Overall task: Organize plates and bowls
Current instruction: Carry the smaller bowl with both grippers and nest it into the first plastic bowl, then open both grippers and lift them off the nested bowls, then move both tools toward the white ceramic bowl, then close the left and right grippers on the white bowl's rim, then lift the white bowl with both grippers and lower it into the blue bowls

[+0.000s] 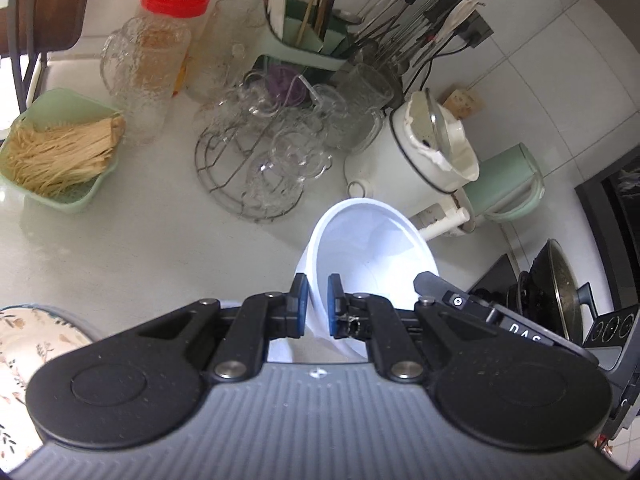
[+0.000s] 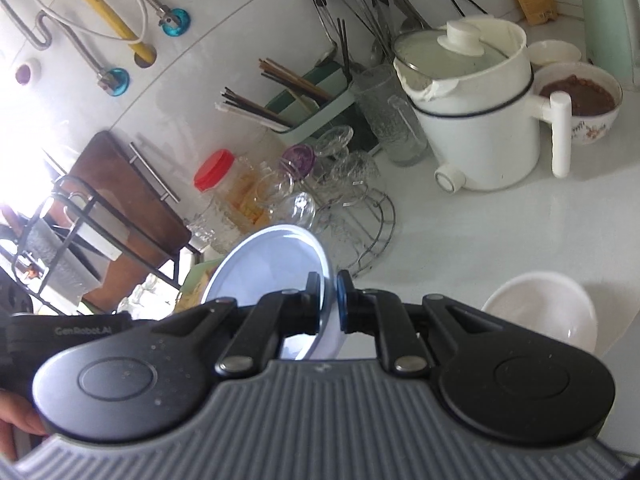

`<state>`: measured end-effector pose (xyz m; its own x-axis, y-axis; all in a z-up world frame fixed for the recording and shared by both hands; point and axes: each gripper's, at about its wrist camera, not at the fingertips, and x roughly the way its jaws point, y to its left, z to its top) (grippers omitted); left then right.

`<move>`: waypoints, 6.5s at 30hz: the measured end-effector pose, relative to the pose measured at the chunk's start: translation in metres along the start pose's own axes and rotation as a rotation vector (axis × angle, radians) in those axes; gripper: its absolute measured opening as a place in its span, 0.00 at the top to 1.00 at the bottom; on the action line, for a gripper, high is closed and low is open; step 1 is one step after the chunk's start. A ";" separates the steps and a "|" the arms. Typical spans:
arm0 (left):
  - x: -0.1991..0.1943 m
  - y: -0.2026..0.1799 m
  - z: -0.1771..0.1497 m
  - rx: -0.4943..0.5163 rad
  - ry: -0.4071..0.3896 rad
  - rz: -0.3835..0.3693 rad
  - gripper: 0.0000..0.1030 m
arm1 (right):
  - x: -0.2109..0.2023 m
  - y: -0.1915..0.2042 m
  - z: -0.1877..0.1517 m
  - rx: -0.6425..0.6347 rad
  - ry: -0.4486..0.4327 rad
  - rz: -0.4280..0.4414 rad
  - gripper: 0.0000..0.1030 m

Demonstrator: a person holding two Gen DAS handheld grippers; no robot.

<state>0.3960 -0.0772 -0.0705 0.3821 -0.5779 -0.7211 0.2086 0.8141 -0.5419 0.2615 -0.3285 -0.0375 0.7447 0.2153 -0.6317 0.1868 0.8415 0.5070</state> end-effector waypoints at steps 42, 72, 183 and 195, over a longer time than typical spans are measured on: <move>0.053 0.063 -0.042 0.047 0.231 0.210 0.64 | 0.058 0.024 -0.094 -0.102 0.179 -0.239 0.88; -0.020 -0.013 -0.011 0.299 -0.076 0.186 0.28 | -0.022 0.037 -0.055 -0.133 -0.132 -0.338 0.15; 0.057 -0.101 -0.060 0.160 0.096 0.034 0.89 | -0.069 -0.062 -0.043 -0.043 -0.038 -0.162 0.85; 0.005 -0.040 -0.055 0.046 0.014 0.075 0.89 | -0.041 -0.005 -0.050 -0.073 -0.005 -0.114 0.85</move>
<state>0.3399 -0.1157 -0.0760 0.3858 -0.5155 -0.7651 0.2212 0.8568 -0.4657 0.1980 -0.3166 -0.0435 0.7247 0.1139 -0.6796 0.2237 0.8940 0.3883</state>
